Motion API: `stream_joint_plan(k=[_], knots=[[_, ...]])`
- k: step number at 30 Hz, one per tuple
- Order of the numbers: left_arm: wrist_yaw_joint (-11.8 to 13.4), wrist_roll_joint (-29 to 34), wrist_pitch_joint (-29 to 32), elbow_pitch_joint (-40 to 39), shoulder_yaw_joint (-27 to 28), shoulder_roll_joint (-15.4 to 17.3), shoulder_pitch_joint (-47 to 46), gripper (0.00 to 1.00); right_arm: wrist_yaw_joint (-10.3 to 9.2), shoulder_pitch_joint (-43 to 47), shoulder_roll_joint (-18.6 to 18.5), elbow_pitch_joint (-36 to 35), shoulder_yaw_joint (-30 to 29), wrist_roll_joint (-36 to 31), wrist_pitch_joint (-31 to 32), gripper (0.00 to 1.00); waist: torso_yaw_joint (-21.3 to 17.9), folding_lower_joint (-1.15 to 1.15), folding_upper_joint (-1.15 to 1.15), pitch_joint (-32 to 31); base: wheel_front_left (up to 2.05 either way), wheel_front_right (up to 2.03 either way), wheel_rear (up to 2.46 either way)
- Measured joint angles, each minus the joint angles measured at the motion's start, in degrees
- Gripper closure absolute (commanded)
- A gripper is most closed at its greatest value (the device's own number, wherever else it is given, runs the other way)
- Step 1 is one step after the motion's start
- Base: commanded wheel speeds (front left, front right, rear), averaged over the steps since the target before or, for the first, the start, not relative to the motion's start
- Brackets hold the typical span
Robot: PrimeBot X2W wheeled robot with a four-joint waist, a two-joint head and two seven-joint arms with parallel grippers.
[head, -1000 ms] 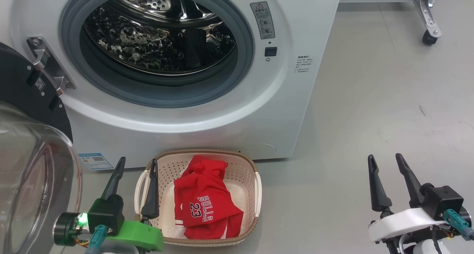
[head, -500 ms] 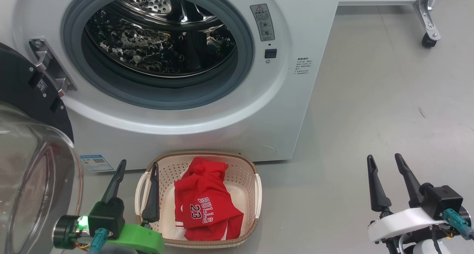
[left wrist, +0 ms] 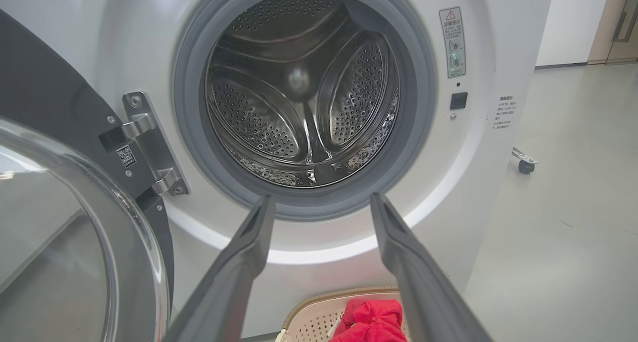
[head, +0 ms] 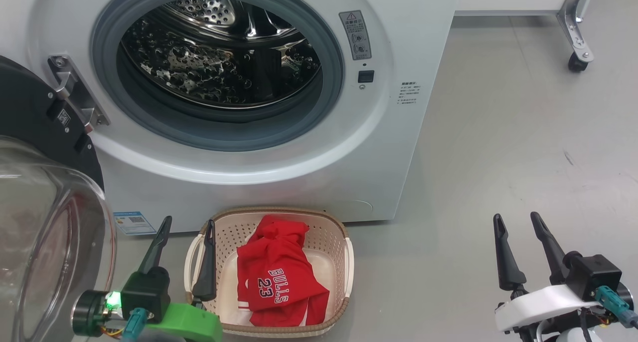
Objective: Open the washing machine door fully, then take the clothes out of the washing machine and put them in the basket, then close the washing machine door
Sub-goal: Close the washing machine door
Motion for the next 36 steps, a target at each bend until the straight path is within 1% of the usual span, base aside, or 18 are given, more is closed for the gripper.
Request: stream_joint_plan(k=[13, 34, 36], knots=[[0.0, 0.4, 1.0, -1.1, -0.3, 0.3, 0.8, 0.00, 0.00, 0.5, 0.0, -0.2, 0.3, 0.0, 0.1, 0.00, 0.1, 0.00, 0.00, -0.5, -0.67, 0.67, 0.00], [0.0, 0.9, 1.6, -2.8, -0.8, 0.7, 0.8, 0.00, -0.02, 0.5, 0.0, -1.0, 0.4, 0.0, 0.5, 0.00, 0.6, 0.00, 0.00, 0.3, -1.12, 1.12, 0.00], [0.0, 0.9, 1.6, -3.0, -0.8, 0.7, 0.8, 0.00, -0.42, 0.5, 0.0, -1.0, 0.4, 0.0, 0.5, 0.00, 0.6, 0.00, 0.00, 0.3, -0.83, 0.83, 0.00]])
